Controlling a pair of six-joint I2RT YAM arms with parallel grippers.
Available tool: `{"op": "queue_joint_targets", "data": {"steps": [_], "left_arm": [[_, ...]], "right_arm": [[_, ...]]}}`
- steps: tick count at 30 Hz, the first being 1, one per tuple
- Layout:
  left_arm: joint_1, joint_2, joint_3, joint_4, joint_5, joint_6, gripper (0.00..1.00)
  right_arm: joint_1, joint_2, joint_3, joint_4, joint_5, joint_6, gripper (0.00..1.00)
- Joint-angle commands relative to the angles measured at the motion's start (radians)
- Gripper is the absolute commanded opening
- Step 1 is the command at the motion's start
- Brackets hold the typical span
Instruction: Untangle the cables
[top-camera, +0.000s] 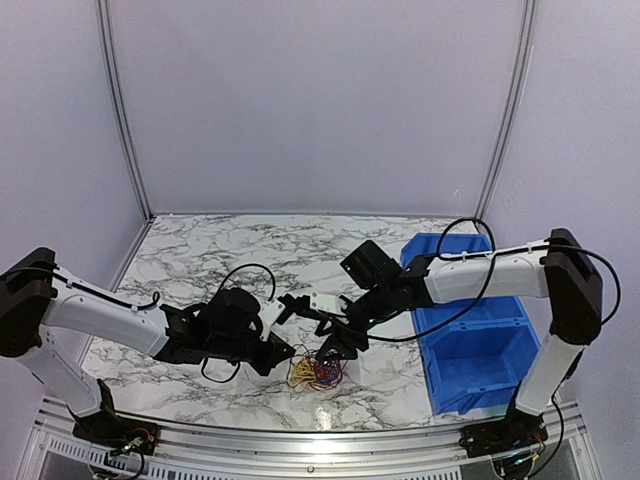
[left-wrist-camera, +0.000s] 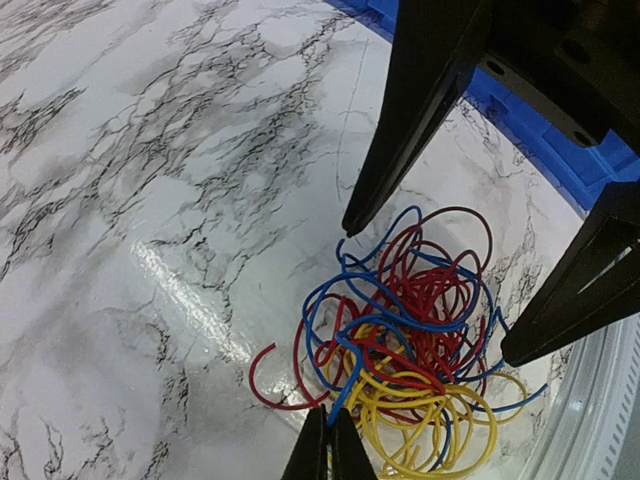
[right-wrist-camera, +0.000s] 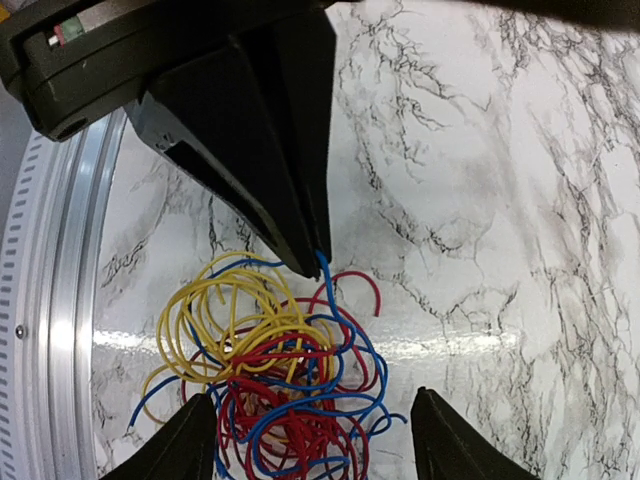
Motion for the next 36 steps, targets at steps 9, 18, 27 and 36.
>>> {"op": "queue_joint_targets", "data": {"steps": [9, 18, 27, 36], "left_arm": [[0.007, -0.105, -0.131, 0.184, -0.148, -0.223, 0.0], [0.011, -0.27, -0.141, 0.148, -0.242, -0.227, 0.0], [0.011, -0.578, 0.04, -0.198, -0.439, -0.085, 0.0], [0.011, -0.701, 0.402, -0.439, -0.551, 0.1, 0.0]], "right_arm": [[0.015, 0.067, -0.095, 0.211, 0.012, 0.136, 0.46], [0.016, 0.114, -0.099, 0.202, 0.06, 0.086, 0.21], [0.011, 0.205, -0.058, 0.153, 0.101, 0.031, 0.11], [-0.003, 0.231, -0.031, 0.113, 0.108, 0.012, 0.1]]}}
